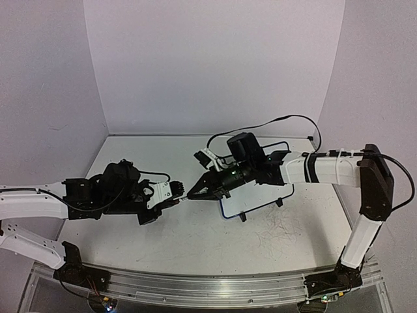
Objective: Write a sentence on the whiteboard
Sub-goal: Insert the whiteboard marker without the cap into the pen cap, then put down the whiteboard marker at the corner of the board.
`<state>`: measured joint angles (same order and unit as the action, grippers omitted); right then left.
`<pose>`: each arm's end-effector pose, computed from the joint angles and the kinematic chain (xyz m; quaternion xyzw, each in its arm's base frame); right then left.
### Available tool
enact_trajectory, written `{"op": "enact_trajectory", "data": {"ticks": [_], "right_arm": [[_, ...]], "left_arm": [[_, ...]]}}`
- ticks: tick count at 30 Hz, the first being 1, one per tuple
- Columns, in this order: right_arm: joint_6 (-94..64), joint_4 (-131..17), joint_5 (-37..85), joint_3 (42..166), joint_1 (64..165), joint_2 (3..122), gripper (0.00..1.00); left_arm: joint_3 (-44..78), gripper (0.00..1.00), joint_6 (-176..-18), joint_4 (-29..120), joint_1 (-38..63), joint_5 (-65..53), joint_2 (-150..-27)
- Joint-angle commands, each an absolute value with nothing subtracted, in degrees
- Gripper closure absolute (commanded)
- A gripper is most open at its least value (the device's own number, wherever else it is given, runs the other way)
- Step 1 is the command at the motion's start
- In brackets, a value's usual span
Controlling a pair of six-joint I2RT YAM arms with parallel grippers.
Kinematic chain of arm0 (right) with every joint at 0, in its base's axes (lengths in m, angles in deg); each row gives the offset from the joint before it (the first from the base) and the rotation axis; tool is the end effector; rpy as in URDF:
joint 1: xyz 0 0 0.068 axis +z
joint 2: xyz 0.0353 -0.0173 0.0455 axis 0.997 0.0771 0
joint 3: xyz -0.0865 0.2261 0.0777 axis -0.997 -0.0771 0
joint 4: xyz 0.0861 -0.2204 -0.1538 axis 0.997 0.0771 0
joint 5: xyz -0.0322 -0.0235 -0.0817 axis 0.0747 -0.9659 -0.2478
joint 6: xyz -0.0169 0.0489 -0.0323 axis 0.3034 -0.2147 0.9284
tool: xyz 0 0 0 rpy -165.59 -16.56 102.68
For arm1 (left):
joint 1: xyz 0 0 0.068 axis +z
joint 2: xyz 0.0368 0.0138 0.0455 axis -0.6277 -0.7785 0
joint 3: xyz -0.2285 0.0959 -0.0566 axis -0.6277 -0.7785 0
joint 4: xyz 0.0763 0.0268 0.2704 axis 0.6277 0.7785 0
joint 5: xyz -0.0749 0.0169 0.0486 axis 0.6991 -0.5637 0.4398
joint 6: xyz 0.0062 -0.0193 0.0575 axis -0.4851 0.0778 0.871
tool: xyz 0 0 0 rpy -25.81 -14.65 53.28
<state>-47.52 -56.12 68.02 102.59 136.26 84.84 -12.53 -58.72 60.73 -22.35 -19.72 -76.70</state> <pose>0.2432 0.3531 0.2223 -0.2921 0.7569 0.5825 0.0503 0.1387 -0.2435 0.2268 0.5957 0.6499 -0.0980 0.4616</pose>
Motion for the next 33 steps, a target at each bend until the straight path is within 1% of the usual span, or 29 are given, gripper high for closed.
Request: {"op": "enact_trajectory", "data": {"ticks": [1, 3, 4, 7, 8, 9, 12, 14, 17, 20, 23, 29, 31, 33], "right_arm": [[-43.4, -60.3, 60.3, 99.4, 139.2, 79.9, 1.00], [-39.1, -61.2, 55.6, 96.4, 139.4, 78.3, 1.00], [-37.3, -61.7, 52.1, 95.0, 139.4, 77.3, 1.00], [-32.4, -65.1, 46.8, 90.5, 139.8, 75.2, 1.00], [-30.5, -65.3, 42.5, 89.8, 140.9, 74.5, 1.00], [-28.9, -65.3, 39.3, 89.1, 142.0, 74.3, 1.00], [-25.9, -65.4, 30.4, 87.2, 144.6, 74.9, 1.00], [-24.5, -65.9, 23.8, 86.3, 146.7, 76.1, 1.00], [-23.7, -67.8, 18.6, 85.4, 148.7, 79.0, 1.00], [-23.2, -69.9, 17.4, 85.5, 150.2, 82.3, 1.00], [-21.8, -71.6, 18.1, 86.0, 152.2, 85.4, 0.98], [-20.4, -71.7, 16.6, 87.4, 154.3, 90.6, 0.96], [-20.0, -72.1, 16.6, 87.2, 154.3, 91.2, 0.94], [-19.8, -72.4, 15.6, 86.9, 154.4, 91.8, 0.89]], "left_arm": [[-8.9, 0.87, -60.8, 47.3, -23.2, -21.5, -76.8], [-9.2, 0.68, -61.5, 47.3, -23.2, -21.7, -76.1], [-9.5, 0.62, -61.6, 47.3, -23.1, -21.2, -75.5], [-10.0, 0.49, -61.9, 47.3, -23.1, -20.1, -74.0], [-10.0, 0.43, -62.1, 47.3, -23.0, -20.0, -73.5], [-9.9, 0.40, -62.2, 47.3, -22.9, -20.2, -73.0], [-9.3, 0.37, -63.7, 47.3, -21.7, -22.4, -71.3], [-9.5, 0.37, -64.8, 46.4, -19.8, -25.5, -69.8], [-10.4, 0.37, -66.3, 44.2, -17.2, -31.0, -68.2], [-11.6, 0.38, -67.9, 41.8, -14.7, -35.5, -66.1], [-12.7, 0.37, -68.5, 40.2, -13.2, -37.7, -64.1], [-13.4, 0.37, -68.1, 39.5, -12.6, -43.0, -62.9], [-13.5, 0.37, -67.9, 39.5, -12.6, -43.2, -62.8], [-13.5, 0.37, -67.8, 39.5, -12.5, -43.3, -62.8]]}}
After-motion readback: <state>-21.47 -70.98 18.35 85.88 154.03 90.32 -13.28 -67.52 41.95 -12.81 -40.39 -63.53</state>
